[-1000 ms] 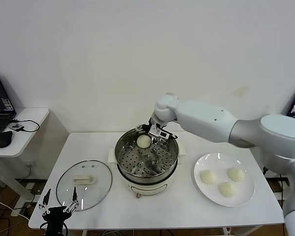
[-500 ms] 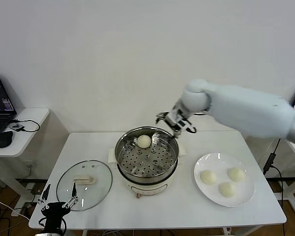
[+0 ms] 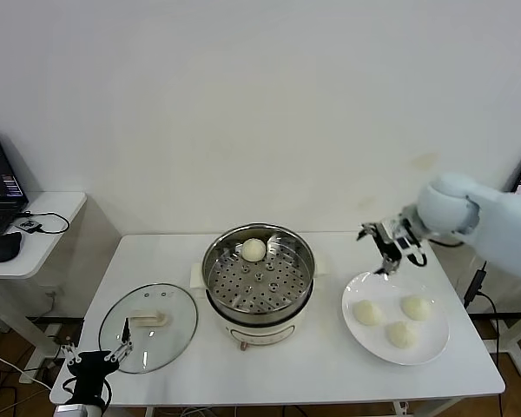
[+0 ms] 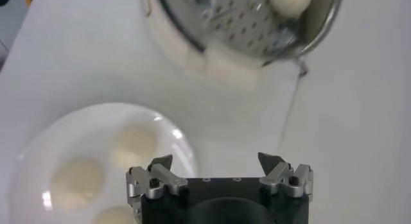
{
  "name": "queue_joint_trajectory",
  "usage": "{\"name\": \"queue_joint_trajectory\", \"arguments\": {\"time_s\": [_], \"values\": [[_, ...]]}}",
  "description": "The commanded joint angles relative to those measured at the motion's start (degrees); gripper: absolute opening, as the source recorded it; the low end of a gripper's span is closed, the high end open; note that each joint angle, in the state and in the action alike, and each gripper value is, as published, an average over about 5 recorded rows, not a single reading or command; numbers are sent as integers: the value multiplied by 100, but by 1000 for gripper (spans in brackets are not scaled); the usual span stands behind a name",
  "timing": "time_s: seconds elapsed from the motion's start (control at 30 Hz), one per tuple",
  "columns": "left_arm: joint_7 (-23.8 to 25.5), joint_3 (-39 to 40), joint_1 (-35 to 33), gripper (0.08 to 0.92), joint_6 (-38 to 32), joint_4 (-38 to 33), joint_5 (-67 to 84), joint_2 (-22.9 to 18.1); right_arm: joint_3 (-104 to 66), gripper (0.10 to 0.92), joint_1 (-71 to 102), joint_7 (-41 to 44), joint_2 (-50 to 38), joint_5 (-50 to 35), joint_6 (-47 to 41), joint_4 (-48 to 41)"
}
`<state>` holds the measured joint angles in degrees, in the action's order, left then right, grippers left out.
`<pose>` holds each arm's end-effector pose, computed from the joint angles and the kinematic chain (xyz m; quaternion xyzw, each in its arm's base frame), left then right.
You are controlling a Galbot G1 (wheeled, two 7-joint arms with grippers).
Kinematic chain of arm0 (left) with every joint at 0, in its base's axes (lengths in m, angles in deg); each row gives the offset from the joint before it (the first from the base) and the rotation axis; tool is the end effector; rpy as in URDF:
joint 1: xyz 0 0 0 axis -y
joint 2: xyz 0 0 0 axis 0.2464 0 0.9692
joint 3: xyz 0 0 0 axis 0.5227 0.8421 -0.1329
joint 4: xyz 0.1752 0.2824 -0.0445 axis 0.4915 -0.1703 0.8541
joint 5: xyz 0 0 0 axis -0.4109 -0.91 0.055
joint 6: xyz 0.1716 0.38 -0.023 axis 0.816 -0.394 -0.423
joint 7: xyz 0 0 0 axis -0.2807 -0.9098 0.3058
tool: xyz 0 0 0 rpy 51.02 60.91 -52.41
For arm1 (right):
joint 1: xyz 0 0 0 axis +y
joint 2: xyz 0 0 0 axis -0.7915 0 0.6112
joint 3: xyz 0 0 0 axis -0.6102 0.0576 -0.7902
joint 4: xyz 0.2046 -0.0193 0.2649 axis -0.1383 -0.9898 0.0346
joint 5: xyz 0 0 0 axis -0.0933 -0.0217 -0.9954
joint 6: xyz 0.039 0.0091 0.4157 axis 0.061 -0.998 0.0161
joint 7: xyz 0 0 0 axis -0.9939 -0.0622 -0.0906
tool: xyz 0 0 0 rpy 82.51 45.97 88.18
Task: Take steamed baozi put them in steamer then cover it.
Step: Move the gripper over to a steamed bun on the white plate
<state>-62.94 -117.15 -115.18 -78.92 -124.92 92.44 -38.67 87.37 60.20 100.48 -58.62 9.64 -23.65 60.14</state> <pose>0.2067 0.1024 -0.3316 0.0925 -0.9887 -0.1084 0.0460 0.5053 -0.0825 -0.1057 0.4956 -0.5323 0.6193 0.2960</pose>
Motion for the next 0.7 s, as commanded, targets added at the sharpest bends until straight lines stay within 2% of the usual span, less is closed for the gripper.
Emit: {"name": "queue_joint_trajectory", "arguments": {"time_s": [0.03,0.43,0.7], "values": [[7,-55,7,823,42,4,12,16,-1102,823,1908,-43,-450,473,-222,-26],[20,-150,16,823,76,28,32,29,-1689,821,2911,-171,40,904,-115,-632],[19,-179,3,823,70,33,44,22,-1798,785,2940,-261,396,974,-63,-981]]}}
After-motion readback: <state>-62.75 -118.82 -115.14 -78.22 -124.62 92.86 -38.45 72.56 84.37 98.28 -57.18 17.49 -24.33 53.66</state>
